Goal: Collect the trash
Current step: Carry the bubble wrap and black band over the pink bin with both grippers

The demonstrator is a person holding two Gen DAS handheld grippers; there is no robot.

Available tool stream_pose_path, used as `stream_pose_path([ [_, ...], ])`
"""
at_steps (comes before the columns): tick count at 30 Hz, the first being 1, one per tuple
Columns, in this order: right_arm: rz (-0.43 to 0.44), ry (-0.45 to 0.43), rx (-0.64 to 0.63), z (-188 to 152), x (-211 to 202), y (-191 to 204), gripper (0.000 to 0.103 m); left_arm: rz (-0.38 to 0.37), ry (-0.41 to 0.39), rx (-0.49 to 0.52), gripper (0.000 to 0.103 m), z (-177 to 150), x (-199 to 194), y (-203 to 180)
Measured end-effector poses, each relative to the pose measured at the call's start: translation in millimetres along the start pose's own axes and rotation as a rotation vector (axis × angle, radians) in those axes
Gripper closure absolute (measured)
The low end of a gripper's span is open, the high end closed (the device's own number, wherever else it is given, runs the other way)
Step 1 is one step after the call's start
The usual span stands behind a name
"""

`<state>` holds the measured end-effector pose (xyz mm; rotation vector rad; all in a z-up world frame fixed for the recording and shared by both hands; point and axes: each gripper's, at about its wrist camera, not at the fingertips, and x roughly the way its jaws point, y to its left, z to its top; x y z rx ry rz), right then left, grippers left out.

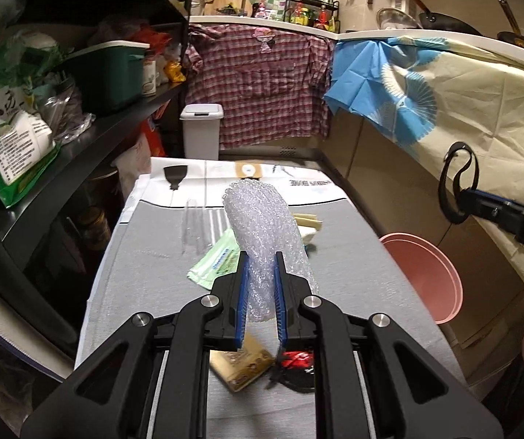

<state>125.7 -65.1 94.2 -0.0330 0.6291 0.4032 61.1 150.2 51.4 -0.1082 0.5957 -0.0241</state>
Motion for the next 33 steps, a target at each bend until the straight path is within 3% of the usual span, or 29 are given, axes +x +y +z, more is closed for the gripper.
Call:
stream_pose_path([
  [14,-0.116,-0.041,0.048,12.2,-48.1,-86.3,0.079,-0.061,0.015,0.044,0.090,-0.5,5.8,-49.7],
  [23,-0.163,-0.010,0.172,-1.7,-34.7,-145.5,0.079,-0.098,0.035,0.063,0.090,-0.9,15.3,-86.3],
  [33,-0.218,0.007,0.211,-10.8,-19.8,-180.2,0.079,-0.139,0.054,0.092,0.090,5.7,48.6,-134.5],
])
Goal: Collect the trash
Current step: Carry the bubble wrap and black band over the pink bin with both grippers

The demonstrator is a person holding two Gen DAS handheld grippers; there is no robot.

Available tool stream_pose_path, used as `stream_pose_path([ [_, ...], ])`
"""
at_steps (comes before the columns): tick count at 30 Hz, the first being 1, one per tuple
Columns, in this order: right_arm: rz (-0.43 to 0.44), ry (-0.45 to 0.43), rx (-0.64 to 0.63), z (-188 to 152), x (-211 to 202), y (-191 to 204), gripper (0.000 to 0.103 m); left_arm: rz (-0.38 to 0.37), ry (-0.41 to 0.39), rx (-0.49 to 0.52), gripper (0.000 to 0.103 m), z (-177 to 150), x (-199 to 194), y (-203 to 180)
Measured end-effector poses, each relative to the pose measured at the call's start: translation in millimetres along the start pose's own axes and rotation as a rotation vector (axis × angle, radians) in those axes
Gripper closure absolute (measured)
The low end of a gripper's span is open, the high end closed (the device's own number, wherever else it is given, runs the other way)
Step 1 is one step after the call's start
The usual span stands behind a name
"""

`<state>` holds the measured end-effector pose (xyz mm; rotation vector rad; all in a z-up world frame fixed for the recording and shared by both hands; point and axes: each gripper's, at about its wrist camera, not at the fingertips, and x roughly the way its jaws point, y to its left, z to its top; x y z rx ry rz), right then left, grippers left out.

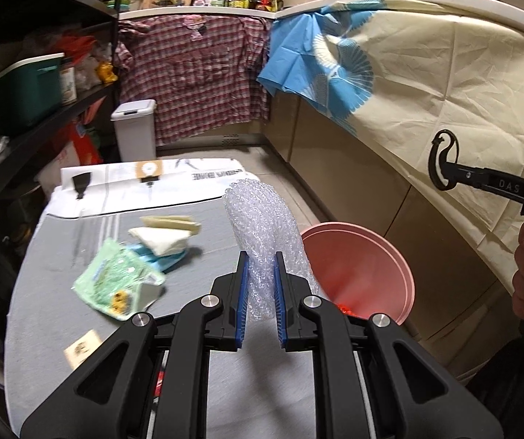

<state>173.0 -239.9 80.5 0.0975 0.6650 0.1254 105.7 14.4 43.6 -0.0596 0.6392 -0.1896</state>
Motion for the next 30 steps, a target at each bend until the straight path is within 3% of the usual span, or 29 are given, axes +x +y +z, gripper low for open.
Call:
stream_pose_path([
  [14,0.002,0.027,0.031,5.3,30.2,-15.8,0.079,-0.076,0.024,0.035,0.090,18.7,60.6,-59.9],
  [30,-0.025,0.095,0.017,3.0,67.0,-21.3,0.079,-0.121,0.104,0.044,0.090,2.9,122.3,-81.6],
])
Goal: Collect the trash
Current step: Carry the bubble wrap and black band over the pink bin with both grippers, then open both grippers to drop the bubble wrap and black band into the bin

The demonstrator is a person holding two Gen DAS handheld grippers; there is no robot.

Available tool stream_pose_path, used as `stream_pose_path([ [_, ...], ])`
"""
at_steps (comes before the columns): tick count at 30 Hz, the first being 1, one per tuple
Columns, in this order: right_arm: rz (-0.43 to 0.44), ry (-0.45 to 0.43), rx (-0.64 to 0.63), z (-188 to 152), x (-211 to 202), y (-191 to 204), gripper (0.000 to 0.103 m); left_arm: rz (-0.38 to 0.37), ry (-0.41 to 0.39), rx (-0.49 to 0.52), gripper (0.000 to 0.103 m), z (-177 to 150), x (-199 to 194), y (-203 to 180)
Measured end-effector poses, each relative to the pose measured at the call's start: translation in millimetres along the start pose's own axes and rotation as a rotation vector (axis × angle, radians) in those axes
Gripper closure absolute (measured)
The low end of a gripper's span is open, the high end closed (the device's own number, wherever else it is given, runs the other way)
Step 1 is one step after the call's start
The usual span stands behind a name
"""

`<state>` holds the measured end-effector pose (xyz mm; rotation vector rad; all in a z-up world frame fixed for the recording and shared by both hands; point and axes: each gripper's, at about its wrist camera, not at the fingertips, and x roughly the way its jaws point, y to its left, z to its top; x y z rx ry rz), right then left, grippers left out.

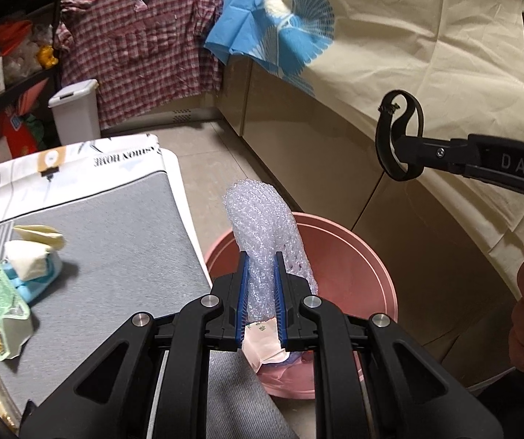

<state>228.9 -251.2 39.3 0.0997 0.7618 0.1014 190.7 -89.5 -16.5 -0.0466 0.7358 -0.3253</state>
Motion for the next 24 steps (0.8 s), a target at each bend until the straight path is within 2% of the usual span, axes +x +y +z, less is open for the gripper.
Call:
stream_pose_path([
  [18,-0.028,0.073,0.007,-0.6,43.6,-6.4,0.076,-0.044,0.079,0.007,0.089,-3.9,47.3,-0.2],
  [19,-0.042,0.076,0.008,-0.4,45.9,-7.6,0.069,-0.044,0.087,0.007,0.089,-3.4,49.4,-0.1],
  [21,-0.048,0.079,0.019,0.0,48.4,-10.4,0.056,-0.048,0.105,0.001,0.076,-4.8,51.7,1.5],
  [24,-0.051,0.077,0.030,0.2,49.0,-12.9,0.055,-0.039,0.098,-0.005,0.072,-6.1,47.4,5.0],
])
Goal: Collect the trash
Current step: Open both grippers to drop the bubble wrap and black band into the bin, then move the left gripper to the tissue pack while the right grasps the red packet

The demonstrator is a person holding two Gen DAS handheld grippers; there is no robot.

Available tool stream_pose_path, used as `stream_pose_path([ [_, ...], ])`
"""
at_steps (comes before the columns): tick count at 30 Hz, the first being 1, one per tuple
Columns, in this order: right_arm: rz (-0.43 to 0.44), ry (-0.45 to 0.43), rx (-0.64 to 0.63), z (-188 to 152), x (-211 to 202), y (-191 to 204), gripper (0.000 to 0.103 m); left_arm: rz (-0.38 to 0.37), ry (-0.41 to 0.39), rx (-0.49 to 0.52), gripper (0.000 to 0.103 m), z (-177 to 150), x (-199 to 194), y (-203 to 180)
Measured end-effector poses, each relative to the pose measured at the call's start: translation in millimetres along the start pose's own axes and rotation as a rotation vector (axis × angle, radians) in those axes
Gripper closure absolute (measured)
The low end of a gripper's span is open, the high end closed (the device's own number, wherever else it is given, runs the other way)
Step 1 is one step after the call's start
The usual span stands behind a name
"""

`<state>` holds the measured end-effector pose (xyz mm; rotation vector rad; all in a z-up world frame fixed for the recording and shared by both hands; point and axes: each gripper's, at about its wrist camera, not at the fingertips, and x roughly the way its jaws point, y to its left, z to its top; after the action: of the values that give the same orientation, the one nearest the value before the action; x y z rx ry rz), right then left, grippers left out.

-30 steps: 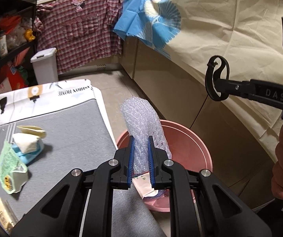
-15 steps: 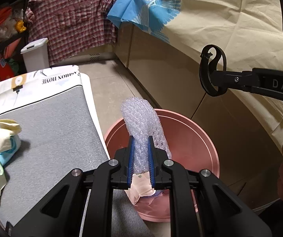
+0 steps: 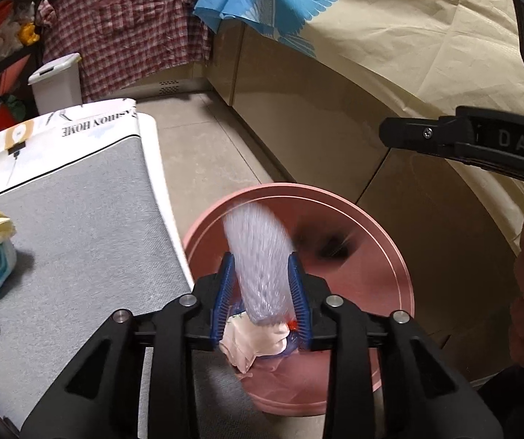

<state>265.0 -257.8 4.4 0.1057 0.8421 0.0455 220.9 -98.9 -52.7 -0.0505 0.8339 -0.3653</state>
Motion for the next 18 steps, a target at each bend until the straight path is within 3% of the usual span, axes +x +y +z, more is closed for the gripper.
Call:
stream_pose_path([
  [6,0.008,-0.027,0.005,-0.4,-8.8,1.1,0.055,0.019,-0.021,-0.010,0.072,-8.0,-23.0,7.6],
  [18,0.057,-0.132,-0.030,-9.0,-55.6,25.9,0.054,0.089,-0.104,-0.050,0.072,-29.6,-105.4,32.9],
])
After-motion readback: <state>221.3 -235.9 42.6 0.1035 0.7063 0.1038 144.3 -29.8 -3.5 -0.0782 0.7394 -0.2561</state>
